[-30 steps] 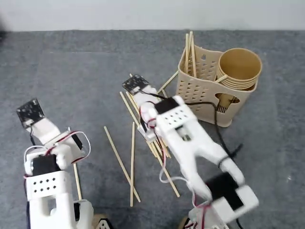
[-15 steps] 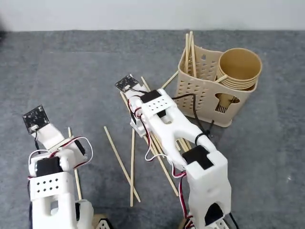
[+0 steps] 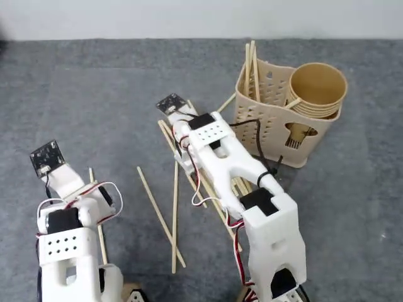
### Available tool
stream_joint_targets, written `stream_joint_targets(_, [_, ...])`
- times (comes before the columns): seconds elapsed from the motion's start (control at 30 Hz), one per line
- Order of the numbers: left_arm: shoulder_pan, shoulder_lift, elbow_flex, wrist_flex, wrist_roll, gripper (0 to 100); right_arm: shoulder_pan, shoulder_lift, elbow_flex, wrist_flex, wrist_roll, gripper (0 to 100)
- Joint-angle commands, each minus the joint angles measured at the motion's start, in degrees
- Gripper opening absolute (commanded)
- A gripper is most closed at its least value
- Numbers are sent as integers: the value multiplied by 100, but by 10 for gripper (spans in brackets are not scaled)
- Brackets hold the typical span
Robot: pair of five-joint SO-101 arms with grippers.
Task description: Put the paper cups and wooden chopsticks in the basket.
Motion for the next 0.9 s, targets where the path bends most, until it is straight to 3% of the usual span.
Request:
stream_joint_targets(0.0, [-26,-167,-31,-79,-18,12,-13,13,-123,75,237,86])
stream_joint_targets(0.13, [-35,-167,-31,-79,-18,12,66,13,-290,75,413,19])
stream_joint_targets(0.87, [-35,-176,48,-105,-26,13,233,13,-2224,2026,949,8])
